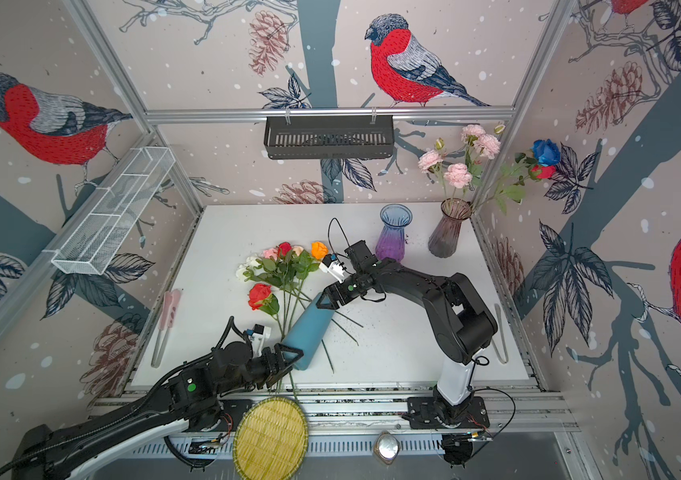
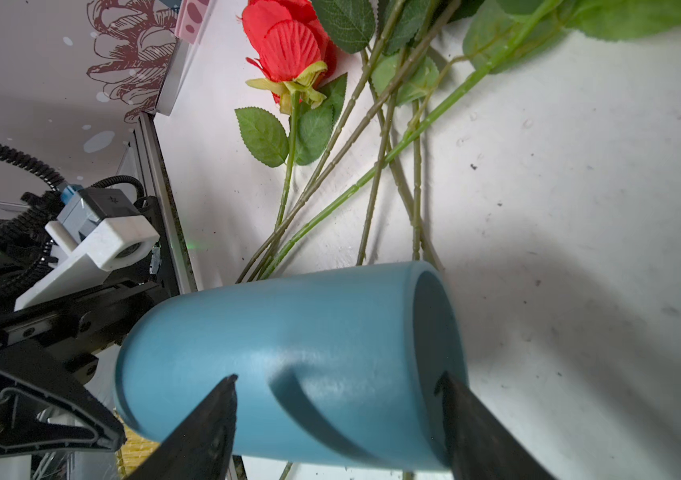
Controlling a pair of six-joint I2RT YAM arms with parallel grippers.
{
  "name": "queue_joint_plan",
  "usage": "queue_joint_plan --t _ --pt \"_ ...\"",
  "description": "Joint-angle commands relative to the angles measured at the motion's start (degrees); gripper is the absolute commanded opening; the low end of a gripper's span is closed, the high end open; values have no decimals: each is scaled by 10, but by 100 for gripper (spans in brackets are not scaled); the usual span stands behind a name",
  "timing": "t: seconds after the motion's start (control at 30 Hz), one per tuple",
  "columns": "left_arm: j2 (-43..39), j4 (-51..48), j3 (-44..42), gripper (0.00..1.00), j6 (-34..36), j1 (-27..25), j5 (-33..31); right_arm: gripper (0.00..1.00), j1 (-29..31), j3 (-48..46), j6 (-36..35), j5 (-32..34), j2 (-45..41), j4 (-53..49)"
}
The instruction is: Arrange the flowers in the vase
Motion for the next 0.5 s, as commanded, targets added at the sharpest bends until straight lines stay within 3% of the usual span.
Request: queue_joint_plan --t 0.0,0.27,0.47 --pt "15 54 11 78 39 20 -24 76 9 -12 -12 -122 -13 -23" --pt "98 87 29 78 83 60 28 74 23 -39 -36 -208 -38 -19" --pt "111 83 40 78 118 122 72 68 52 -46 -81 -228 -40 -59"
